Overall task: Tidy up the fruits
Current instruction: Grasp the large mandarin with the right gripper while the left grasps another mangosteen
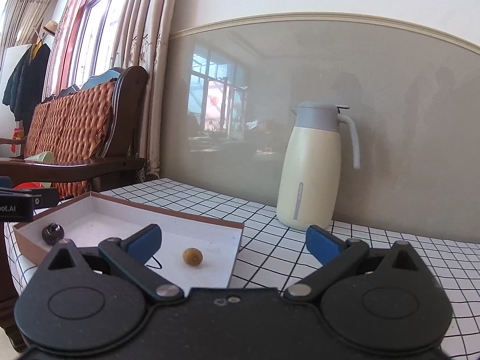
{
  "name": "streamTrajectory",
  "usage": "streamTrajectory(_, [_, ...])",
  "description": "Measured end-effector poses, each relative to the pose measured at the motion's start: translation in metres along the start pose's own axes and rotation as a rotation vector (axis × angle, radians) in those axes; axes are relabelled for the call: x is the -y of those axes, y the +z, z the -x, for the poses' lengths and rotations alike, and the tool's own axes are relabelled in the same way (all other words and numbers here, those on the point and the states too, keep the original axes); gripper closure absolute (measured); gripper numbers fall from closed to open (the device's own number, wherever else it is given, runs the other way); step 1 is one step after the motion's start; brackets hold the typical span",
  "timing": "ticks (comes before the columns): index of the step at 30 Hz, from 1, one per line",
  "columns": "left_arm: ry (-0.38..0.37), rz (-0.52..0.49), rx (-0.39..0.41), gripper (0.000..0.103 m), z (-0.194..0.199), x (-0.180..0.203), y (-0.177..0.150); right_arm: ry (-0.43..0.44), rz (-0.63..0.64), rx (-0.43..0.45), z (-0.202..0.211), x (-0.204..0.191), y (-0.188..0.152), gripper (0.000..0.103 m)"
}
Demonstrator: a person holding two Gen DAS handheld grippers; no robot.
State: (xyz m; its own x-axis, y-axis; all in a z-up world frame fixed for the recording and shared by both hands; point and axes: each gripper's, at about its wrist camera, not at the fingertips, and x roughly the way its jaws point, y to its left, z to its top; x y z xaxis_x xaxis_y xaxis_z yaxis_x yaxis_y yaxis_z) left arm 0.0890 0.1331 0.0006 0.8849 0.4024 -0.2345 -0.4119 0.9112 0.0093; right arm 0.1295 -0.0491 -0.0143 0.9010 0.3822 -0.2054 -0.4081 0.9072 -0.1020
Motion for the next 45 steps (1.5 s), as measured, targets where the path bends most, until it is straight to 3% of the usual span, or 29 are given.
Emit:
streamTrajectory(3, [-0.103,-0.022,-0.022,0.000,0.004,0.017,-0.005,-0.038,0.016,0.002,0.010,0.006,-0.004,0.006])
streamTrajectory(7, [-0.161,-0.036,0.015,0.000,0.012,0.044,-0.007,-0.095,0.006,-0.003,0.022,0.024,-0.009,0.007])
streamTrajectory(12, [-0.248,-0.051,0.004,0.000,0.015,0.072,-0.010,-0.172,-0.007,-0.033,0.034,0.052,-0.018,0.008])
streamTrajectory(24, [-0.354,-0.123,-0.014,0.000,0.023,0.133,-0.021,-0.277,-0.024,-0.113,0.052,0.098,-0.041,0.017])
streamTrajectory(33, [-0.463,-0.184,-0.001,0.000,0.031,0.175,-0.030,-0.309,-0.050,-0.171,0.056,0.123,-0.055,0.024])
streamTrajectory(38, [-0.495,-0.195,-0.021,0.001,0.022,0.196,-0.031,-0.301,-0.057,-0.214,0.049,0.133,-0.062,0.034])
streamTrajectory(40, [-0.491,-0.209,-0.052,0.016,0.015,0.205,-0.033,-0.293,-0.054,-0.234,0.044,0.136,-0.065,0.037])
streamTrajectory(45, [-0.503,-0.220,-0.135,0.020,-0.001,0.217,-0.040,-0.269,-0.049,-0.274,0.034,0.140,-0.070,0.042])
